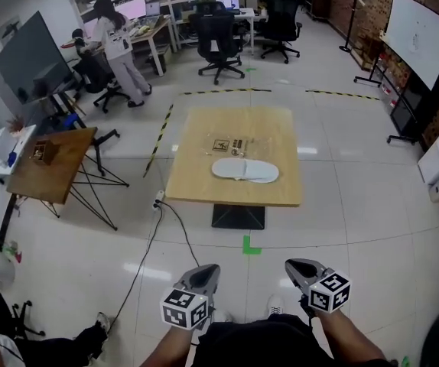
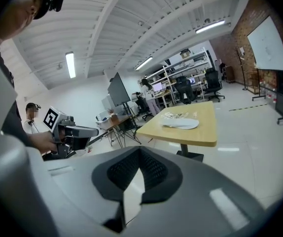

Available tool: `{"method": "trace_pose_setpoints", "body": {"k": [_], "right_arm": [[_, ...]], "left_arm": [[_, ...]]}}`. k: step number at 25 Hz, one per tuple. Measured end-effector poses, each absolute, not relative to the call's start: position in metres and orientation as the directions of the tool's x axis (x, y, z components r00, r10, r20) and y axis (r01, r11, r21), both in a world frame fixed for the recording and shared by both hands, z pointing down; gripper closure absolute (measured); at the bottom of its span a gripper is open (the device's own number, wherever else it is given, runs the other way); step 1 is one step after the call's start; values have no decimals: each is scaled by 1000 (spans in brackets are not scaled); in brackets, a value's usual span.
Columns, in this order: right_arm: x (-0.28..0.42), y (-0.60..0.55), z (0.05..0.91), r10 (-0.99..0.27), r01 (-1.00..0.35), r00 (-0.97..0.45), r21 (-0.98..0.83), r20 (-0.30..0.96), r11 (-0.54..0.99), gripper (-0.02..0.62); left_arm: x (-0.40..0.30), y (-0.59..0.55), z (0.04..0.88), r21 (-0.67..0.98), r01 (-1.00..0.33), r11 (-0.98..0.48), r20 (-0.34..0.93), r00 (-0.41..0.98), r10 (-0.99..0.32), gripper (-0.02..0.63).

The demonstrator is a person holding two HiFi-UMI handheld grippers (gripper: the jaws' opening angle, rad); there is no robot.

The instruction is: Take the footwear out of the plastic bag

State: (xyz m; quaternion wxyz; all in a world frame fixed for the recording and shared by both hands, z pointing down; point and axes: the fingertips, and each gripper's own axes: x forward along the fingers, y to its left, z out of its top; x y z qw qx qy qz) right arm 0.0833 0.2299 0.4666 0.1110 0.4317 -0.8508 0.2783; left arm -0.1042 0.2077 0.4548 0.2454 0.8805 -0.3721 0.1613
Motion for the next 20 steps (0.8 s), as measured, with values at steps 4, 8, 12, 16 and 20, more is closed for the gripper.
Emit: {"method": "trace_pose_setpoints", "body": {"k": [4, 8, 12, 16, 20], "right_arm": [[63, 241, 465, -710, -827, -558, -357, 431, 434, 595], [50, 248, 458, -723, -842, -538, -326, 434, 431, 595], [50, 258, 461, -701, -841, -541, -304, 465, 448, 595], [62, 257, 462, -678, -821, -570, -331, 464, 465, 595], [75, 251, 461, -662, -806, -592, -332, 460, 490, 595]], "left_arm": [[-118, 208, 456, 306, -692, -654, 450, 711, -541, 598], [-125, 199, 457, 303, -674, -674, 450, 725, -522, 598], [-127, 200, 446, 299, -682, -667, 428, 721, -545, 598], [-117, 204, 447, 315, -712, -628, 416, 698, -582, 598], [-101, 209, 452, 336, -724, -602, 416, 688, -595, 598]]}}
